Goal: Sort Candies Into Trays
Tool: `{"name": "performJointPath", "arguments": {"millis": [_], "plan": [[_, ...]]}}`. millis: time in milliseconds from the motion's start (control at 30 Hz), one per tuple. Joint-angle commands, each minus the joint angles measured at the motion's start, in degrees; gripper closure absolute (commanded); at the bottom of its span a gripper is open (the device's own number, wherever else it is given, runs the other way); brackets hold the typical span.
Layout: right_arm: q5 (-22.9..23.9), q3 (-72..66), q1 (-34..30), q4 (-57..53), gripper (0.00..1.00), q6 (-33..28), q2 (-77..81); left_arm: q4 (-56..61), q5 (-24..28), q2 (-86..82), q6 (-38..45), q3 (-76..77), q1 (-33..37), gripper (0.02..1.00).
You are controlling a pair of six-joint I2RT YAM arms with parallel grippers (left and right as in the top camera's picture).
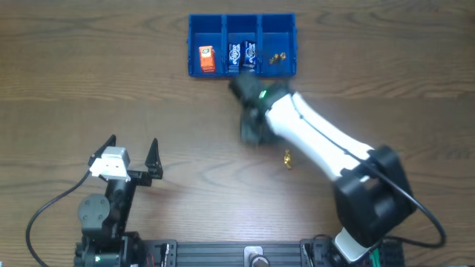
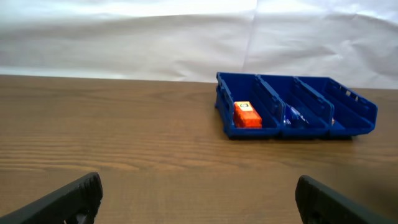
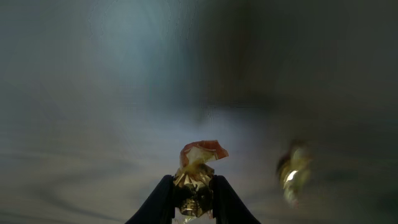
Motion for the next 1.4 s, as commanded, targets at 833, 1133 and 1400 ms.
{"name": "performJointPath", "arguments": {"millis": [833,1133,1400], "plan": [[9.88,47.28,-16.65,0.72,0.851,-13.16,29.57,-1.92,1.01,-0.39,0.87,-1.09,0.17,0.02],[10.1,47.28,-16.31,0.5,0.472,-14.4,29.92,-1.92,1.03,-0.39,0.85,-1.09,0.17,0.02],[13.07,47.28,-14.71,-2.21,0.347,-15.06,26.69,-1.92,1.03,-0.39,0.85,-1.09,0.17,0.02]]}}
